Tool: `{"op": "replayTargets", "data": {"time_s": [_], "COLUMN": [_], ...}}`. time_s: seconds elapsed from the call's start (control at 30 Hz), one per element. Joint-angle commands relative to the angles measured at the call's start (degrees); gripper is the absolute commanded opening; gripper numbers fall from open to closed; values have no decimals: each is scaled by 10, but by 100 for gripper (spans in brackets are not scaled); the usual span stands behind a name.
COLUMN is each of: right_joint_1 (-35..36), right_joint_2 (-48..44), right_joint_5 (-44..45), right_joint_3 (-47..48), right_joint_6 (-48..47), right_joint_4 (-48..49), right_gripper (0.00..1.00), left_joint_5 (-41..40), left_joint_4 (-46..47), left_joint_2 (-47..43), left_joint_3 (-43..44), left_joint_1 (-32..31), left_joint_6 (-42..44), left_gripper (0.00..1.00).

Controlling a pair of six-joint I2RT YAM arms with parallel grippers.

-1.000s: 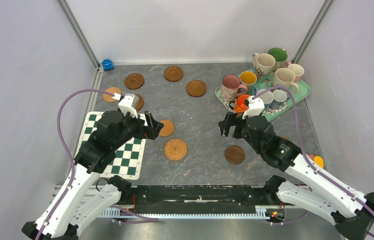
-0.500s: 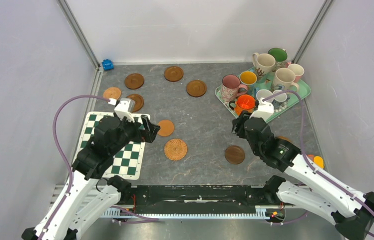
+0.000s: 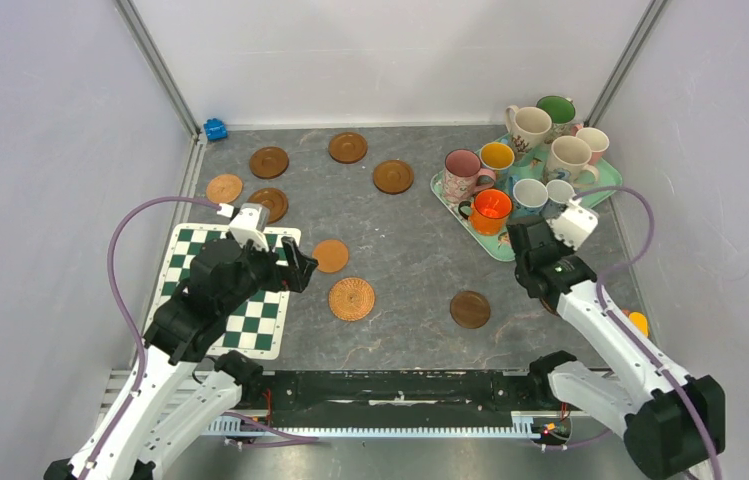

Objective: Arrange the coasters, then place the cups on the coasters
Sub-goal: Move the coaster to the center of the board.

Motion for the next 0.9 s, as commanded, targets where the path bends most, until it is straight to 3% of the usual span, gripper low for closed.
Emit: {"op": "replayTargets", "data": {"time_s": [0.0, 0.27, 0.43, 0.87], "right_joint_1": [-82, -256, -318, -332], "right_joint_2": [-1, 3, 14, 81], "right_joint_5": [2, -129, -199, -291], "right_joint_3": [-37, -115, -155, -203], "right_joint_6": [38, -27, -52, -80], "right_joint_4": [-5, 114, 194, 260], "right_gripper": [0, 0, 0, 0], "left_joint_5": [-3, 2, 7, -13], "left_joint_4": [-15, -27, -25, -25], "left_joint_2": [1, 8, 4, -23], "left_joint_3": [13, 13, 0, -9], "left_joint_1": [-2, -2, -2, -2], "left_joint_6": [10, 10, 10, 5], "left_gripper": [100, 100, 100, 100]}}
